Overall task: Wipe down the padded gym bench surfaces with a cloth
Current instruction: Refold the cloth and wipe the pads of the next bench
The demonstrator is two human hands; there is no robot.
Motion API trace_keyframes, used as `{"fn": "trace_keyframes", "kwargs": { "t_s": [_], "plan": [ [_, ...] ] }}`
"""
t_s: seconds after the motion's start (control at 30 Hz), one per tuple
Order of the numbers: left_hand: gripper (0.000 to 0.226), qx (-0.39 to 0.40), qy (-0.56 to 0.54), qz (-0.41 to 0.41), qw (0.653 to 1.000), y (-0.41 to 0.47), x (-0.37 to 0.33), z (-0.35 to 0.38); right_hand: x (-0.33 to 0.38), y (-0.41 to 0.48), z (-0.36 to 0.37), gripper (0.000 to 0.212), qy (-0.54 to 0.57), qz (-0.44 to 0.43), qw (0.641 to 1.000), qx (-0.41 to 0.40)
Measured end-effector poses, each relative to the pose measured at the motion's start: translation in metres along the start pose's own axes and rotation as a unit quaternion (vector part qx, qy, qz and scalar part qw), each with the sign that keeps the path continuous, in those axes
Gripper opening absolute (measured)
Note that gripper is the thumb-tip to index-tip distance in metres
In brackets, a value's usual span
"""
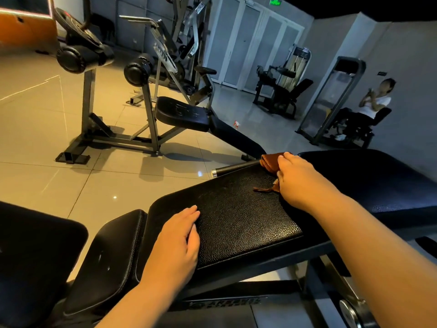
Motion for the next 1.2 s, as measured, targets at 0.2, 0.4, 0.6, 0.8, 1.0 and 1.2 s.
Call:
{"fn": "trace_keyframes", "kwargs": {
  "t_s": [0.2, 0.4, 0.6, 0.8, 1.0, 1.2],
  "plan": [
    [0.040, -0.002, -0.004, 0.009, 1.000, -0.001, 0.001, 0.000, -0.016, -0.039, 0.002, 0.051, 0.024, -0.033, 0.999, 0.013],
    [0.040, 0.000, -0.003, -0.001, 1.000, 0.000, 0.001, 0.001, 0.000, 0.004, -0.003, 0.050, 0.022, -0.023, 0.999, 0.028],
    [0.040, 0.003, -0.002, 0.002, 1.000, 0.000, 0.000, 0.000, 0.026, -0.053, 0.004, 0.049, 0.007, -0.114, 0.993, -0.007],
    [0.040, -0.004, -0.001, 0.005, 1.000, 0.000, 0.001, -0.001, 0.031, -0.013, 0.000, 0.046, -0.008, -0.037, 0.999, -0.017],
    [0.040, 0.002, 0.014, 0.022, 1.000, 0.001, 0.001, 0.000, 0.099, -0.049, 0.029, 0.037, 0.028, -0.184, 0.979, 0.082],
    [0.039, -0.011, 0.013, 0.016, 1.000, 0.001, 0.002, -0.002, 0.078, -0.027, 0.020, 0.047, -0.016, -0.082, 0.996, -0.012]
  ]
}}
Point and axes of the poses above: each hand's wrist, its own y-axis towards the middle knuckle, its own z-axis out of the palm, x = y × z, the point moved 7 cm from there along y, towards the middle knuckle, and after that the axes turned 6 degrees about z, right-handed, at the moved point
